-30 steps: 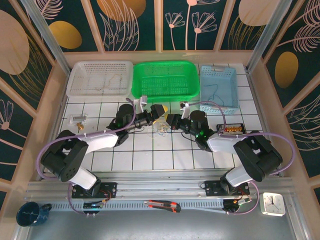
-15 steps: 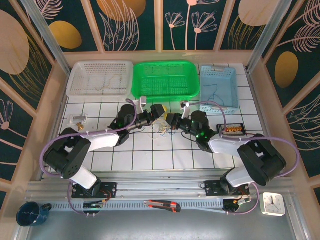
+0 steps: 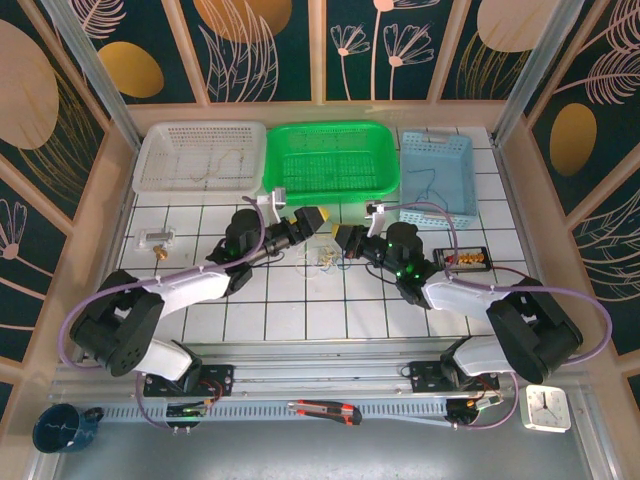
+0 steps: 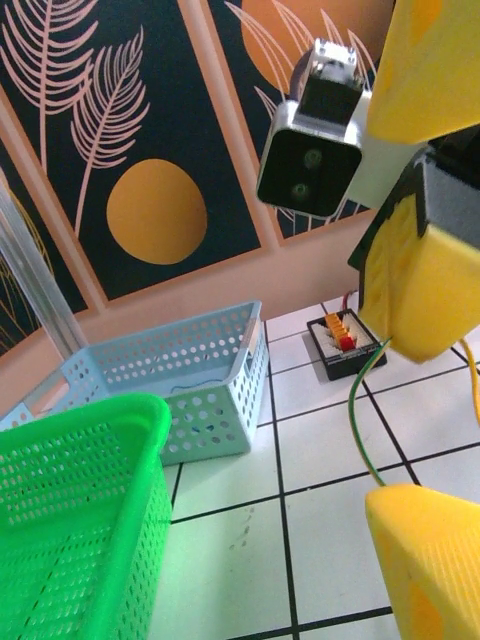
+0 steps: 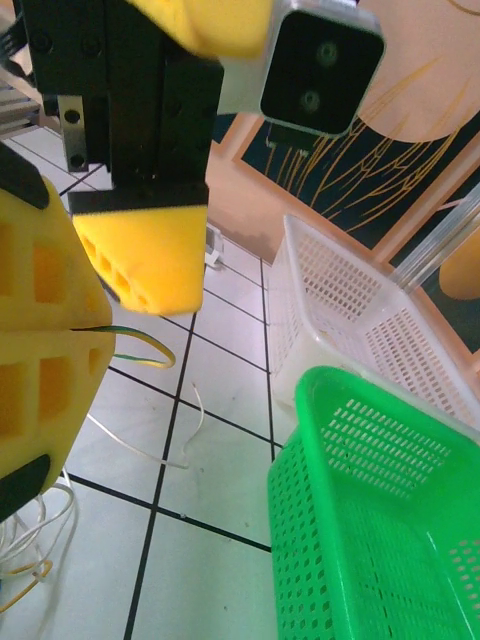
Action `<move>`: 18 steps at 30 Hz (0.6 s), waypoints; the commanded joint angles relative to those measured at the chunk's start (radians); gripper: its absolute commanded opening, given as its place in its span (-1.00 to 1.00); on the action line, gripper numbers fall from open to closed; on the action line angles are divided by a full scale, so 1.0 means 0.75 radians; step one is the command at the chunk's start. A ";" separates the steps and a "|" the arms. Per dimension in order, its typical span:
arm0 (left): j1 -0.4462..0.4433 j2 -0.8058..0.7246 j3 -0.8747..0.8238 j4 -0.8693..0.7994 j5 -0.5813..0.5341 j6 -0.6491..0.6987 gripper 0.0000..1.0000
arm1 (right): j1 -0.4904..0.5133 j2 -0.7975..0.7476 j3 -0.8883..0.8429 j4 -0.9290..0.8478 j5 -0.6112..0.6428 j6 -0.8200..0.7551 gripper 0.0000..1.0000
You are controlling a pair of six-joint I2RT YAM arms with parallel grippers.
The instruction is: Untangle the cables
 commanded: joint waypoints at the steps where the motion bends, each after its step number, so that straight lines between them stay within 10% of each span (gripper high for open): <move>1: -0.007 -0.056 -0.043 -0.006 0.007 0.051 0.65 | 0.004 0.014 0.030 -0.004 0.026 0.040 -1.00; 18: -0.008 -0.013 -0.093 0.056 0.070 0.044 0.17 | 0.001 0.037 0.038 0.058 -0.009 0.097 -1.00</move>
